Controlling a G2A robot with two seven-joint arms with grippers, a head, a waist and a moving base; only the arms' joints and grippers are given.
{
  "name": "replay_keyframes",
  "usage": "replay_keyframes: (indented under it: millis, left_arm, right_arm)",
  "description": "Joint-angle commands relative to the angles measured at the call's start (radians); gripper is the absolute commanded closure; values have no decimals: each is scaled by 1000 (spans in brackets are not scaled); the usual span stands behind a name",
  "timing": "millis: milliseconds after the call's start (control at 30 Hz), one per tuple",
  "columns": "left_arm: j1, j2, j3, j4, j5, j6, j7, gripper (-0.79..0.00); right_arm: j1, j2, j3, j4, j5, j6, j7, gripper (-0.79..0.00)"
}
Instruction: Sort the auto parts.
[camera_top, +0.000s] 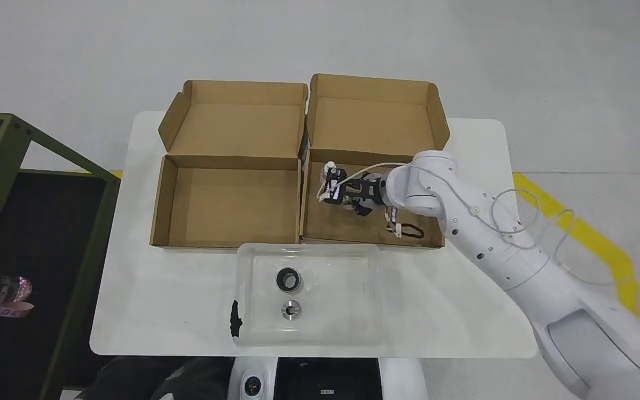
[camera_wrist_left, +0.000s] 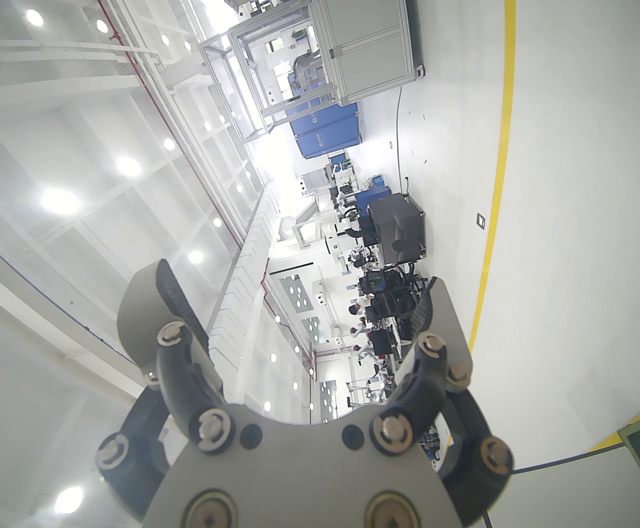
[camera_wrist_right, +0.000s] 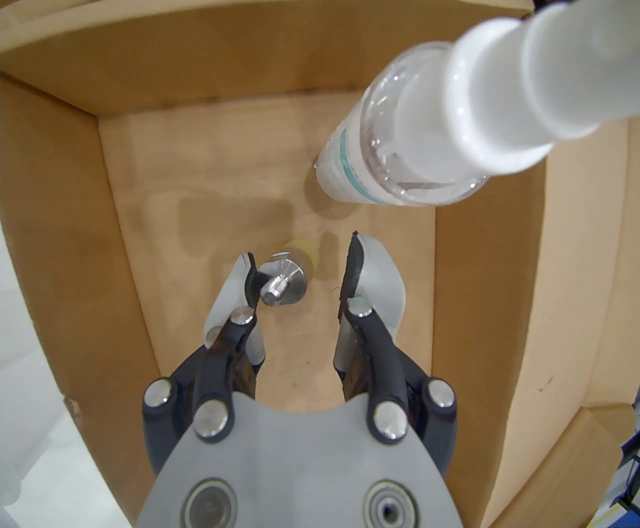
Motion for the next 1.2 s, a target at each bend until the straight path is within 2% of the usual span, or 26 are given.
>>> replay_keyframes:
  millis: [0, 300, 333, 600, 833, 1000, 1167]
  left_arm:
    - [0, 0, 0, 0, 0, 0, 0, -785]
    - [0, 0, 0, 0, 0, 0, 0, -785]
    - [0, 0, 0, 0, 0, 0, 0, -785]
    - [0, 0, 0, 0, 0, 0, 0, -785]
    - [0, 0, 0, 0, 0, 0, 0, -785]
    - [0, 0, 0, 0, 0, 0, 0, -785]
    - [0, 0, 0, 0, 0, 0, 0, -785]
  right_arm:
    - [-8, 4, 12, -13, 1, 0, -5, -342]
    - [-90, 46, 127, -131, 24, -5, -2, -397]
    - [-105, 53, 144, -150, 25, -5, -4, -468]
    - [-258, 104, 282, -343, 24, -16, -66, -554]
    - [-406, 134, 355, -537, -25, -24, -117, -520]
    - [-482, 143, 363, -617, -72, -28, -151, -419]
    - [-513, 137, 316, -636, -84, -37, -211, -453]
